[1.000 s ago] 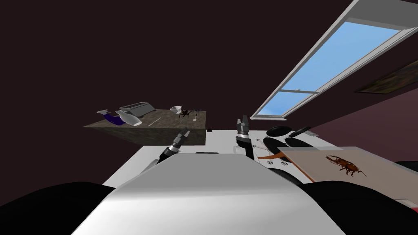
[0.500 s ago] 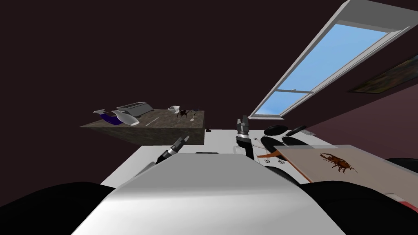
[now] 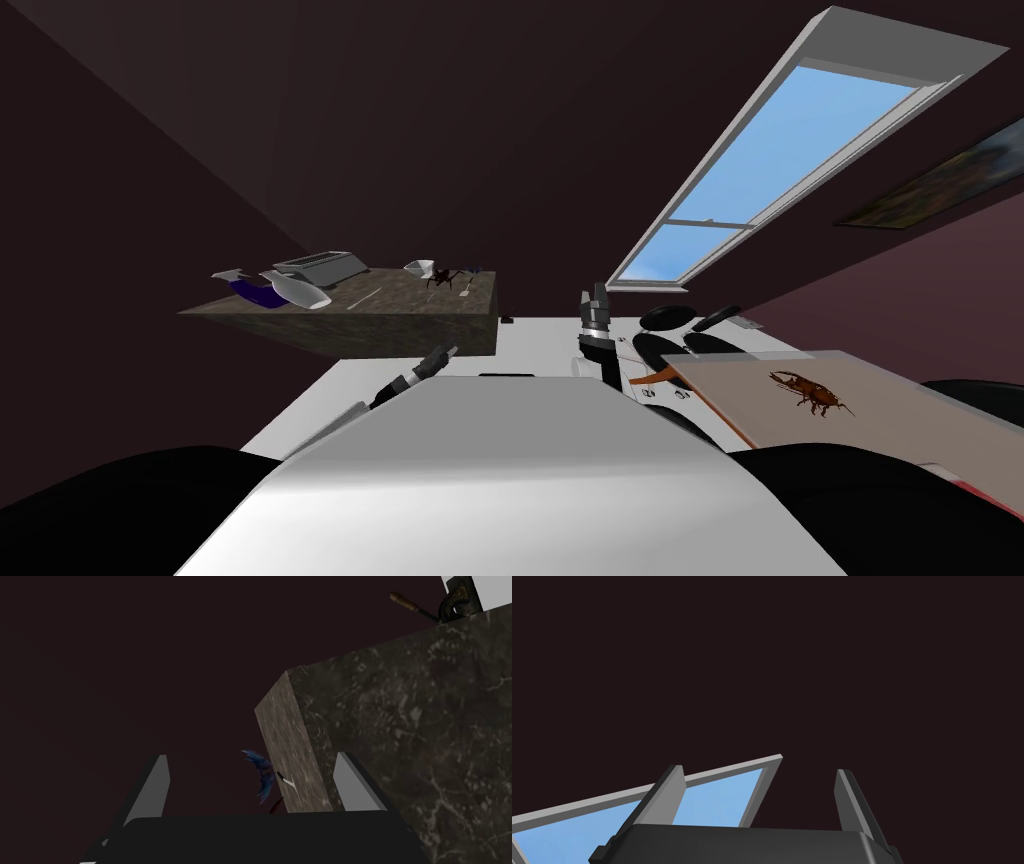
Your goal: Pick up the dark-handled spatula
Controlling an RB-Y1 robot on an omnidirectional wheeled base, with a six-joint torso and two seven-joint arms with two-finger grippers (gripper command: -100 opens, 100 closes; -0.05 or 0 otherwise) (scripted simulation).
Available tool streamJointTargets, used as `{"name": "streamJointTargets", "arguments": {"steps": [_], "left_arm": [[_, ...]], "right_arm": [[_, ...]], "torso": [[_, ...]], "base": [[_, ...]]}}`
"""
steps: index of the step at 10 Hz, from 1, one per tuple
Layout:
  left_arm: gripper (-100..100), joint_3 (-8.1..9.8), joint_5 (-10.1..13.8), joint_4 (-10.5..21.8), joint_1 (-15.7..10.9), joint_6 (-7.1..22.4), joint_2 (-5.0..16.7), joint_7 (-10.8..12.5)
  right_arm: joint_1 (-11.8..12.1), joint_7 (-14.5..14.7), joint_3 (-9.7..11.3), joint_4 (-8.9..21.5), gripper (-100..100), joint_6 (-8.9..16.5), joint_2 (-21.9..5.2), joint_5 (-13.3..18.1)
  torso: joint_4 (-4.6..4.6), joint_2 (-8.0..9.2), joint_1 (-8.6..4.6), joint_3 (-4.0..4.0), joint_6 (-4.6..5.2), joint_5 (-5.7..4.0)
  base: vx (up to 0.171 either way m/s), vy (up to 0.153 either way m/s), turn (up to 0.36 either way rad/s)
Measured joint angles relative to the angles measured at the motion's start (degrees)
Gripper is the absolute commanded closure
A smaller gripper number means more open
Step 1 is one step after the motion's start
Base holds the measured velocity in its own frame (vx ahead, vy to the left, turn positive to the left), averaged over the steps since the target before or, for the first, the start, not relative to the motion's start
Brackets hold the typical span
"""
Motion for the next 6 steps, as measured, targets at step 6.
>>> {"name": "streamJointTargets", "arguments": {"steps": [6], "left_arm": [[-100,-0.73,-1.99,5.02,1.0,2.3,9.76,3.89]], "right_arm": [[0.0,0.0,0.0,0.0,0,0.0,0.0,0.0]], "torso": [[0.0,0.0,0.06,0.0,-0.01,0.01]], "base": [[0.008,-0.063,-0.016]]}}
